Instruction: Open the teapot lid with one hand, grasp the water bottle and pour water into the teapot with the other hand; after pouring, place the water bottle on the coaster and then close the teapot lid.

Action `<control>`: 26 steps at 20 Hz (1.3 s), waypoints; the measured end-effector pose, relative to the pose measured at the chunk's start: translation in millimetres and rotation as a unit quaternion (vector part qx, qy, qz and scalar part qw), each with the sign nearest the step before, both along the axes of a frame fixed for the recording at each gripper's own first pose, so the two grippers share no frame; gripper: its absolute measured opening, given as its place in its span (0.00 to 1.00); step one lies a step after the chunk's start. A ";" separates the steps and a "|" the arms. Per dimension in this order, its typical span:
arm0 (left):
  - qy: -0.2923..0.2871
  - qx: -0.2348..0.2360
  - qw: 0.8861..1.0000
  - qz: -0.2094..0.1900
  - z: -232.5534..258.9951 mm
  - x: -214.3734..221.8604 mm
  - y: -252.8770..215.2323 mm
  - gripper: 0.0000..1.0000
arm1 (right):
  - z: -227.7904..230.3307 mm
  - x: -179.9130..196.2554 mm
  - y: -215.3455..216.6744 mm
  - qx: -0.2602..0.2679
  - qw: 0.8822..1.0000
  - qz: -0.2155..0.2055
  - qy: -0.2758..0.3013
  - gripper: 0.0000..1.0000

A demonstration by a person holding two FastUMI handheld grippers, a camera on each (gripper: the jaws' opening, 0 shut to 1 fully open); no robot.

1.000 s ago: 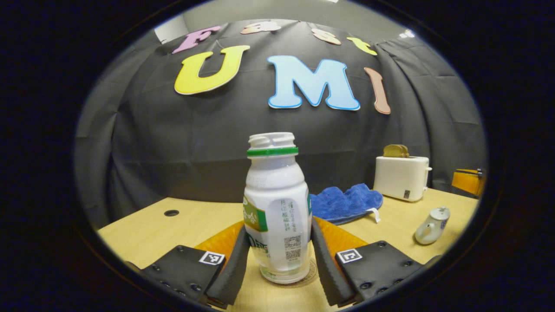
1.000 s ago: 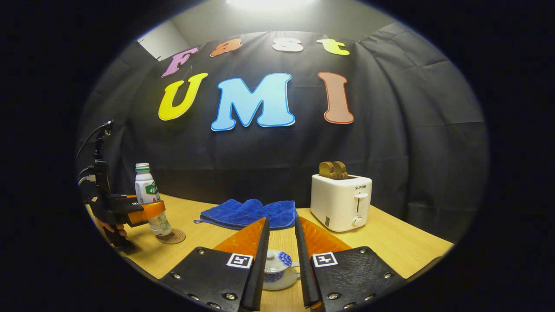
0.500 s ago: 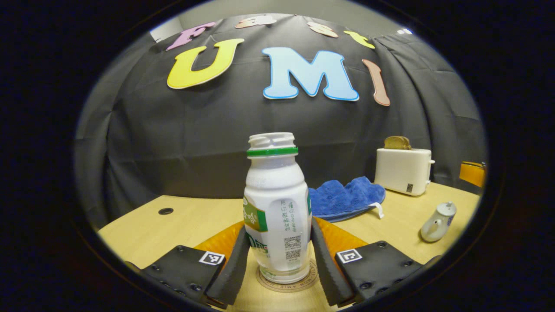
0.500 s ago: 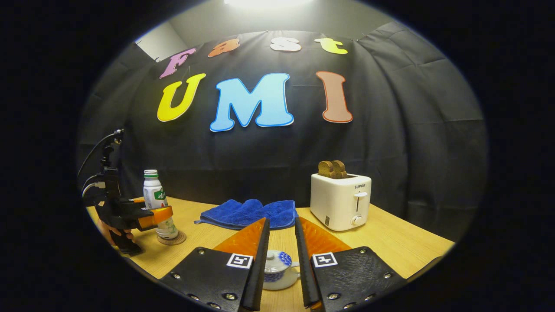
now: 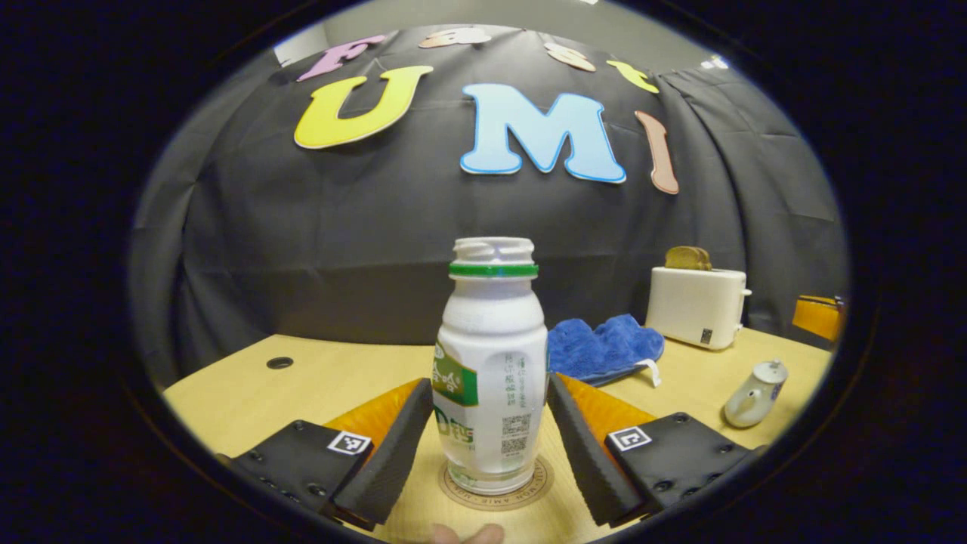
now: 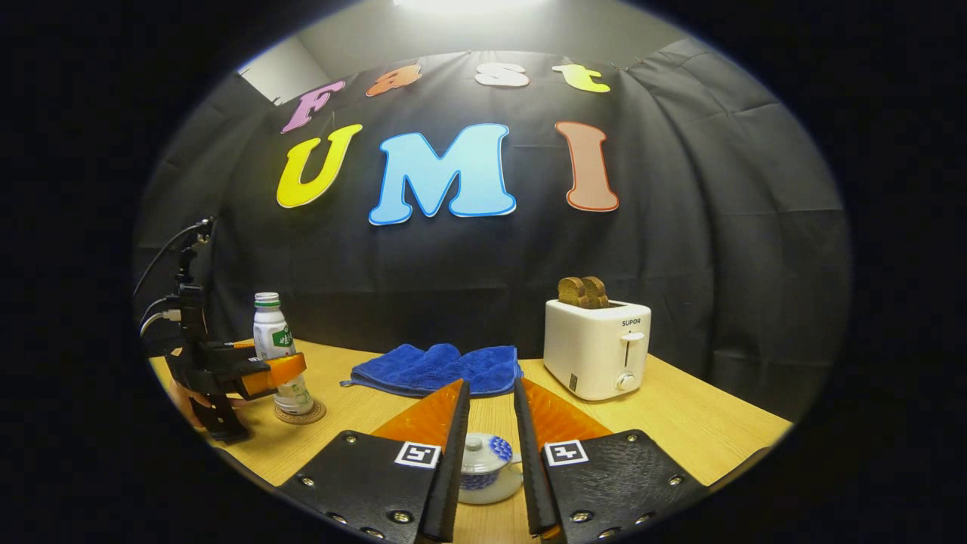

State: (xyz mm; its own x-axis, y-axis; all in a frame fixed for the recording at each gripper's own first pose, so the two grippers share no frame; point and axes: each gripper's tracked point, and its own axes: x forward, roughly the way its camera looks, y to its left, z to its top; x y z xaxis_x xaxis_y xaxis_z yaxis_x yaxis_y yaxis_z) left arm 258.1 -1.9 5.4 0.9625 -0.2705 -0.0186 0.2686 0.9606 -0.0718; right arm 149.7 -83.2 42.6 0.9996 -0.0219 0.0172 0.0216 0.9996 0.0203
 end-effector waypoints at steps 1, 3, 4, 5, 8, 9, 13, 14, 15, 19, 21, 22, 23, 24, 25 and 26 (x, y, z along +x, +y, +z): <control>0.000 0.000 1.000 -0.001 -0.8 -0.2 -0.6 1.00 | 0.6 -0.4 0.6 0.000 1.000 0.001 0.000 0.36; -0.001 0.002 1.000 0.002 0.3 -1.7 0.7 1.00 | 0.8 -0.7 2.6 0.000 1.000 0.004 0.000 0.36; 0.000 0.005 1.000 -0.002 -0.9 -4.3 -2.2 1.00 | -0.8 -0.2 2.3 0.000 1.000 0.004 0.001 0.36; -0.004 0.010 1.000 0.001 -0.2 -5.6 -1.5 1.00 | -1.5 0.6 3.4 -0.001 1.000 0.006 0.002 0.36; -0.017 0.022 1.000 0.012 6.4 -10.7 2.4 1.00 | -2.3 -1.6 8.6 -0.003 1.000 0.015 0.003 0.36; -0.019 0.021 1.000 0.010 7.3 -14.2 1.7 1.00 | -2.2 -2.5 10.5 -0.003 1.000 0.018 0.003 0.36; -0.022 0.031 0.999 0.018 7.8 -28.3 6.2 1.00 | 0.2 -6.5 28.4 0.007 0.999 0.041 0.000 0.36; -0.026 0.034 0.999 0.023 11.9 -32.7 10.4 1.00 | 1.3 -9.9 33.5 0.004 0.999 0.042 -0.002 0.36; -0.028 0.037 0.999 0.028 13.5 -39.3 13.1 1.00 | 2.1 -11.2 37.5 -0.003 0.999 0.039 -0.004 0.36; -0.020 0.032 0.999 0.038 13.5 -85.4 28.9 1.00 | -2.5 -31.4 67.2 -0.036 0.997 0.061 0.002 0.64; -0.009 0.016 0.999 0.040 10.2 -114.6 31.8 1.00 | -10.3 -43.9 85.3 -0.046 0.996 0.076 0.014 0.90; -0.007 0.011 0.999 0.038 8.0 -130.4 28.8 1.00 | -14.9 -52.4 91.9 -0.046 0.996 0.080 0.016 0.95; -0.008 0.013 0.999 0.039 6.1 -143.8 26.1 1.00 | -17.4 -59.4 96.7 -0.045 0.996 0.075 0.016 0.96; -0.010 0.020 0.999 0.043 5.0 -156.8 25.0 1.00 | -20.6 -66.9 98.3 -0.046 0.997 0.067 0.016 0.96; -0.009 0.035 0.998 0.044 1.0 -169.1 21.5 1.00 | -23.1 -73.4 99.3 -0.047 0.997 0.057 0.016 0.95; -0.022 0.051 0.997 0.056 2.3 -183.9 21.5 1.00 | -29.7 -82.8 101.8 -0.045 0.998 0.049 0.019 0.95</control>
State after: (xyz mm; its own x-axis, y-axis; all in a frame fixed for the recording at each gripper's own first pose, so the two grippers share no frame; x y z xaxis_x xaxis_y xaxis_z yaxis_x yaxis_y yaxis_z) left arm 74.2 19.6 7.6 0.9872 -0.1593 0.0015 0.1592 0.9865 0.0379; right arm 66.9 18.5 12.8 0.9968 0.0768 -0.0227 -0.0782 0.9946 -0.0683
